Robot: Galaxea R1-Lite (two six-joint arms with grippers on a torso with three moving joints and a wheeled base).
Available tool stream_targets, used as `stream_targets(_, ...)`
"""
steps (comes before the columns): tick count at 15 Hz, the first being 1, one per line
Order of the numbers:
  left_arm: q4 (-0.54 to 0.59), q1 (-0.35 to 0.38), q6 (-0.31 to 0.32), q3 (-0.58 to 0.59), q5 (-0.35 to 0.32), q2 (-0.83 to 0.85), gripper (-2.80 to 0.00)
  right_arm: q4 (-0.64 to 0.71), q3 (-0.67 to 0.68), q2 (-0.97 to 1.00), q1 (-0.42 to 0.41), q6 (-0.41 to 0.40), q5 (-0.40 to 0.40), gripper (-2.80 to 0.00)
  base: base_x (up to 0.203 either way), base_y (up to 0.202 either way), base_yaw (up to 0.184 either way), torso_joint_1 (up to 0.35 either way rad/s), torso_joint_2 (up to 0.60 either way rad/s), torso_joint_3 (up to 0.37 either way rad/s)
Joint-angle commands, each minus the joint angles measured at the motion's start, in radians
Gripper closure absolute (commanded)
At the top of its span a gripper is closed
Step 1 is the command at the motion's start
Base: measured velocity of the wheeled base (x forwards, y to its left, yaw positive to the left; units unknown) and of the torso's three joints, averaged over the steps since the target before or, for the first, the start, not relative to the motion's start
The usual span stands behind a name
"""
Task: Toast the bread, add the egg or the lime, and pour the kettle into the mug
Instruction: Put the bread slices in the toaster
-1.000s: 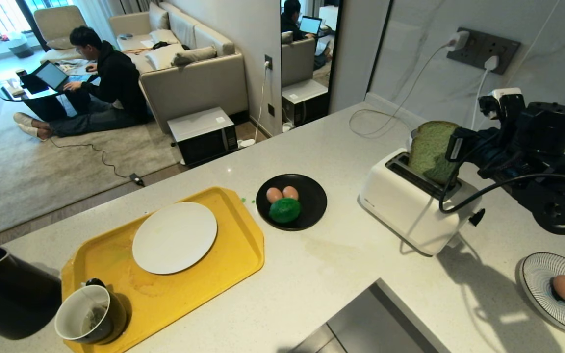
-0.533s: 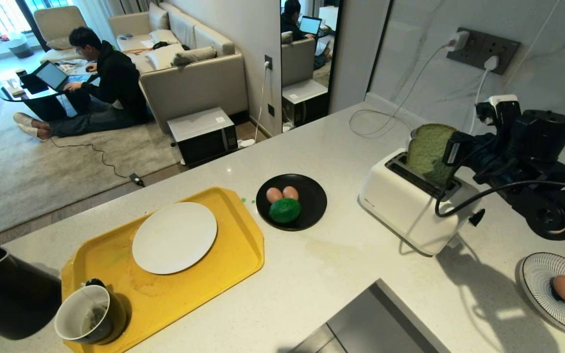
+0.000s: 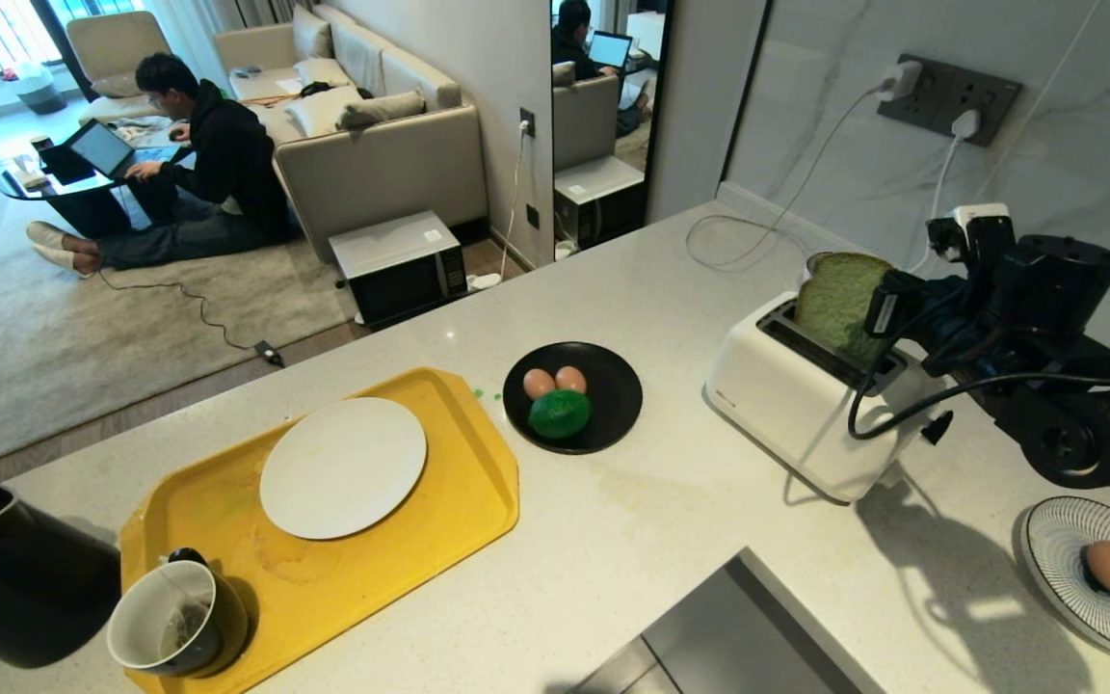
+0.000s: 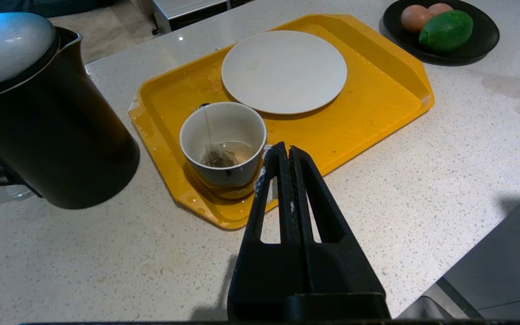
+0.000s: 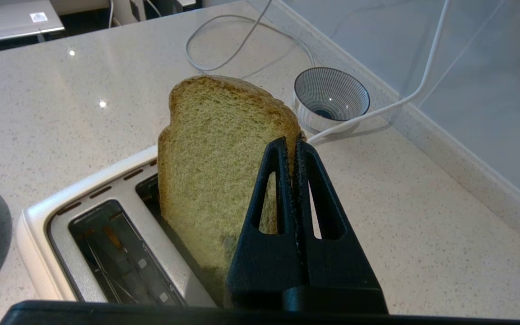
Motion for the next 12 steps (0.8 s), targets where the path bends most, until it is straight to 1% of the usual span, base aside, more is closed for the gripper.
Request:
stream_targets(1,0.000,0.001,0.000,0.000,0.000,-0.001,0.00,-0.005,0.007,0.003,0.000,0.001,-0.001,-2.80,0.000,0.000,0.000,0.000,0.00,0.000)
stream_targets(12,-0.001,0.001,0.000,0.000,0.000,-0.001,0.00,-0.005,0.022,-0.022,-0.004,0.000,-0.001,-2.80,0.000,0.000,0.000,0.000,0.00,0.000)
